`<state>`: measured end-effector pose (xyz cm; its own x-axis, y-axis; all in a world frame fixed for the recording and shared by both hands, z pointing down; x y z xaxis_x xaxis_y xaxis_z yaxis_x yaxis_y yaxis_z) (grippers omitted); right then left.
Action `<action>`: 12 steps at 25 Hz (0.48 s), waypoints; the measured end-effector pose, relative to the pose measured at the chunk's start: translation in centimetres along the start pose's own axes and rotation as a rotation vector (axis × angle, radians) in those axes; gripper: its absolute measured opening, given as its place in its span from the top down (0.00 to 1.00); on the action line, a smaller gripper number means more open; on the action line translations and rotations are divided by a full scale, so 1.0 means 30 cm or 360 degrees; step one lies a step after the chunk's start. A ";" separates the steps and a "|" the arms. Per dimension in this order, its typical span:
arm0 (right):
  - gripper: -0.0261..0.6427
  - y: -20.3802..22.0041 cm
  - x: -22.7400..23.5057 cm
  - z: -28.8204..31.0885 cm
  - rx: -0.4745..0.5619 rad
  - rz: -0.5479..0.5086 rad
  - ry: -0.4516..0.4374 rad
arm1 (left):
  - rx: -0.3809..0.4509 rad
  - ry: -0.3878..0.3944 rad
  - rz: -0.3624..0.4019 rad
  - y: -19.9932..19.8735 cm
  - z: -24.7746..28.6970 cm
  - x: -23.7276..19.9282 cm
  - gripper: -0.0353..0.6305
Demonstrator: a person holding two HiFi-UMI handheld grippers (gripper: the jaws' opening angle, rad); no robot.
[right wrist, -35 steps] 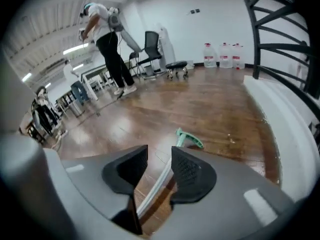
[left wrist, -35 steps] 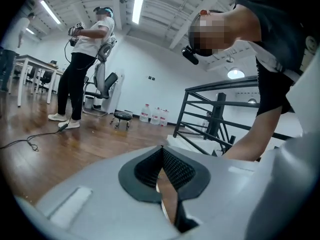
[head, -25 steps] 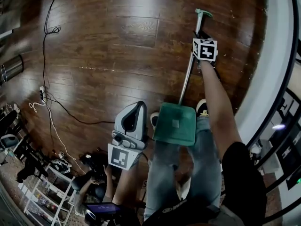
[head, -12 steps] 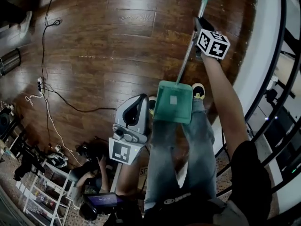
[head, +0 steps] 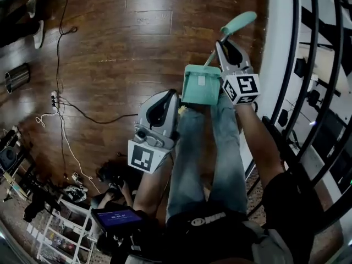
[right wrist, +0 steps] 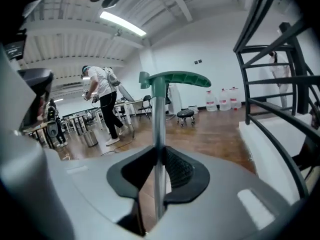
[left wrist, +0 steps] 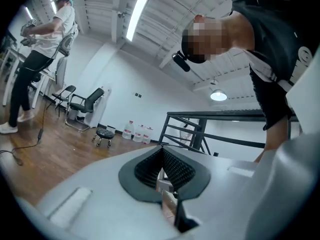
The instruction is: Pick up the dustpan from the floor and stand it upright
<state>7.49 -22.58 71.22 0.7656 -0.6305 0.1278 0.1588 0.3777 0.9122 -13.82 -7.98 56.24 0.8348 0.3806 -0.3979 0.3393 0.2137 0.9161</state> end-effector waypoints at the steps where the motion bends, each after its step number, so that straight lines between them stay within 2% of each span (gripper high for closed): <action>1: 0.85 0.003 -0.042 -0.050 -0.0002 -0.0058 -0.0020 | -0.0010 0.0028 0.0000 -0.010 -0.014 0.017 0.92; 4: 0.85 0.030 -0.144 -0.180 0.0002 -0.0184 -0.0065 | -0.0036 0.0086 0.0017 -0.026 -0.056 0.060 0.92; 8: 0.85 0.082 -0.202 -0.289 0.0035 -0.0267 -0.0160 | -0.0037 0.0101 0.0078 -0.020 -0.104 0.141 0.92; 12: 0.84 0.123 -0.209 -0.424 0.0016 -0.0286 -0.0127 | -0.0027 0.0097 0.0086 -0.008 -0.164 0.252 0.92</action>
<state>11.19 -8.61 68.84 0.6737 -0.7390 -0.0078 0.2822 0.2475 0.9269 -9.73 -0.73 52.76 0.8235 0.4462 -0.3505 0.2863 0.2065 0.9356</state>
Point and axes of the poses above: the fingertips, and each gripper's own axes: z forward along the fingers, x to its right, y out of its underside, the point moved 9 cm from there along -z, backward along the fingers, and after that the axes turned 6 degrees about -z, right-handed, at the moved point
